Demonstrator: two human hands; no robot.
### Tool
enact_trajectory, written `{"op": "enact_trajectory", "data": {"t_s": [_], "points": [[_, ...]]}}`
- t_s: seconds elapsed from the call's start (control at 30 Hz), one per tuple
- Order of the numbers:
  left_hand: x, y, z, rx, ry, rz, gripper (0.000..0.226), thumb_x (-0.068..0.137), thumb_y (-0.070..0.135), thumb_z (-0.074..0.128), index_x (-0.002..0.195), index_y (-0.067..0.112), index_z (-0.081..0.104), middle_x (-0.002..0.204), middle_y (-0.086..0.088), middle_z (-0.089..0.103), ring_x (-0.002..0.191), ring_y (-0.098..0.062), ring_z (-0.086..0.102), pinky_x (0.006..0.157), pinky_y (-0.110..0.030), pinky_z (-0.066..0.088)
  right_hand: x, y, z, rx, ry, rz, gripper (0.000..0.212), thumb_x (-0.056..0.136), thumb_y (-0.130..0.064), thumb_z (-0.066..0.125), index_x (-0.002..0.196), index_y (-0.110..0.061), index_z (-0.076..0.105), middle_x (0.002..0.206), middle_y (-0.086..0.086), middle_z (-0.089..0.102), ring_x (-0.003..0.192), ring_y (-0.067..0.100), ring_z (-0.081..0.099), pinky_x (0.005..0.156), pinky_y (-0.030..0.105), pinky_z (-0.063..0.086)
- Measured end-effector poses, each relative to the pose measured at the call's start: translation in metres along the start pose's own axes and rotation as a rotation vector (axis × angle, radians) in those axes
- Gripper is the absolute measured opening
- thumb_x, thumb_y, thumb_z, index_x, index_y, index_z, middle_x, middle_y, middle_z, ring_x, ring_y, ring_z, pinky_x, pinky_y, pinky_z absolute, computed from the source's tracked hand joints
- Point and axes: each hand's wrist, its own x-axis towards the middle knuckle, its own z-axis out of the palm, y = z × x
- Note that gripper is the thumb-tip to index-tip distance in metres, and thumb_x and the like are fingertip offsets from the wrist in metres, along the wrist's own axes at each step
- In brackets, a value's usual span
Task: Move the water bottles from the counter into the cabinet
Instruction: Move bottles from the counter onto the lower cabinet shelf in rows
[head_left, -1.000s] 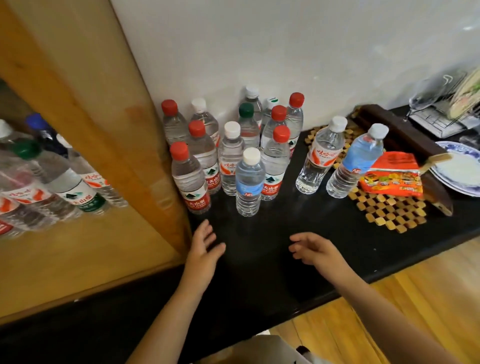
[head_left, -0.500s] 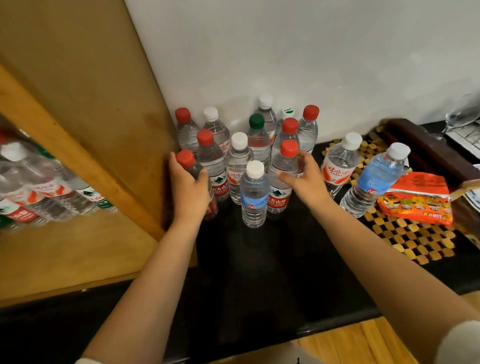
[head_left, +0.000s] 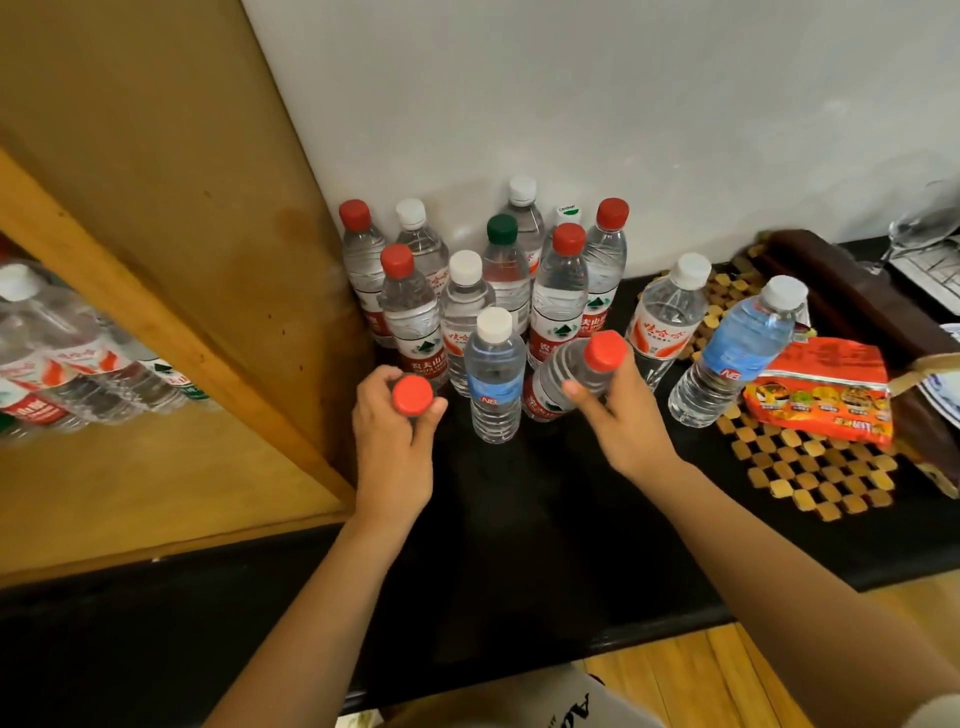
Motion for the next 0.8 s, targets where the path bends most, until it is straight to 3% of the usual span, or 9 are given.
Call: {"op": "enact_trajectory", "data": {"t_s": [0.17, 0.27, 0.4, 0.47, 0.53, 0.63, 0.7, 0.8], "points": [[-0.025, -0.003, -0.021, 0.003, -0.099, 0.043, 0.036, 0.088, 0.029, 0.056, 0.118, 0.018, 0.039, 0.112, 0.001, 0.044, 0.108, -0.024, 0.047, 0.097, -0.042, 0.039, -0.04, -0.007, -0.009, -0.097, -0.064, -0.008, 0.061, 0.083, -0.057, 0.046, 0.131, -0.023, 0.034, 0.117, -0.015, 0.05, 0.105, -0.003, 0.047, 0.088, 0.015, 0.036], [-0.042, 0.0, -0.035, -0.018, -0.191, 0.064, 0.03, 0.088, 0.035, 0.052, 0.112, 0.028, 0.035, 0.104, 0.003, 0.046, 0.105, -0.024, 0.049, 0.094, -0.046, 0.043, -0.063, -0.018, -0.008, -0.062, -0.142, -0.018, 0.052, 0.083, -0.06, 0.046, 0.128, -0.037, 0.033, 0.112, -0.028, 0.05, 0.104, -0.009, 0.05, 0.087, 0.013, 0.037], [-0.059, -0.001, -0.05, -0.08, -0.272, 0.037, 0.037, 0.08, 0.049, 0.044, 0.11, 0.031, 0.034, 0.097, 0.012, 0.047, 0.098, -0.016, 0.053, 0.086, -0.032, 0.045, -0.092, -0.027, 0.003, -0.006, -0.154, 0.0, 0.05, 0.079, -0.067, 0.049, 0.122, -0.05, 0.031, 0.114, -0.028, 0.053, 0.109, -0.006, 0.052, 0.088, 0.019, 0.044], [-0.063, -0.005, -0.056, -0.115, -0.271, -0.002, 0.041, 0.078, 0.056, 0.043, 0.11, 0.032, 0.035, 0.095, 0.012, 0.049, 0.095, -0.009, 0.054, 0.08, -0.023, 0.043, -0.103, -0.027, 0.012, 0.084, -0.144, 0.048, 0.058, 0.075, -0.067, 0.054, 0.125, -0.048, 0.032, 0.117, -0.026, 0.054, 0.111, -0.004, 0.053, 0.09, 0.022, 0.047], [-0.066, -0.01, -0.058, -0.159, -0.269, -0.032, 0.044, 0.074, 0.059, 0.048, 0.11, 0.035, 0.037, 0.097, 0.012, 0.051, 0.097, -0.009, 0.055, 0.08, -0.023, 0.044, -0.109, -0.025, 0.022, 0.165, -0.136, 0.113, 0.068, 0.068, -0.064, 0.064, 0.126, -0.051, 0.029, 0.118, -0.029, 0.052, 0.111, -0.006, 0.053, 0.09, 0.017, 0.047], [-0.07, -0.019, -0.054, -0.214, -0.239, -0.059, 0.052, 0.068, 0.046, 0.07, 0.106, 0.05, 0.036, 0.104, 0.012, 0.054, 0.101, -0.006, 0.057, 0.085, -0.023, 0.045, -0.117, -0.018, 0.036, 0.178, -0.082, 0.216, 0.076, 0.059, -0.055, 0.072, 0.121, -0.055, 0.027, 0.115, -0.034, 0.052, 0.11, -0.013, 0.05, 0.084, 0.01, 0.045], [-0.074, -0.027, -0.045, -0.222, -0.187, -0.069, 0.07, 0.062, 0.029, 0.082, 0.108, 0.052, 0.036, 0.108, 0.012, 0.055, 0.104, -0.004, 0.056, 0.087, -0.016, 0.044, -0.122, -0.013, 0.042, 0.156, -0.009, 0.253, 0.079, 0.056, -0.057, 0.072, 0.124, -0.045, 0.034, 0.11, -0.039, 0.052, 0.107, -0.018, 0.049, 0.078, 0.004, 0.043], [-0.079, -0.037, -0.034, -0.257, -0.107, -0.089, 0.081, 0.058, 0.022, 0.084, 0.11, 0.058, 0.033, 0.108, 0.019, 0.055, 0.103, 0.008, 0.054, 0.081, 0.0, 0.039, -0.129, -0.012, 0.051, 0.117, 0.062, 0.29, 0.088, 0.053, -0.058, 0.072, 0.129, -0.031, 0.037, 0.109, -0.032, 0.054, 0.104, -0.017, 0.05, 0.08, 0.01, 0.042]]}}
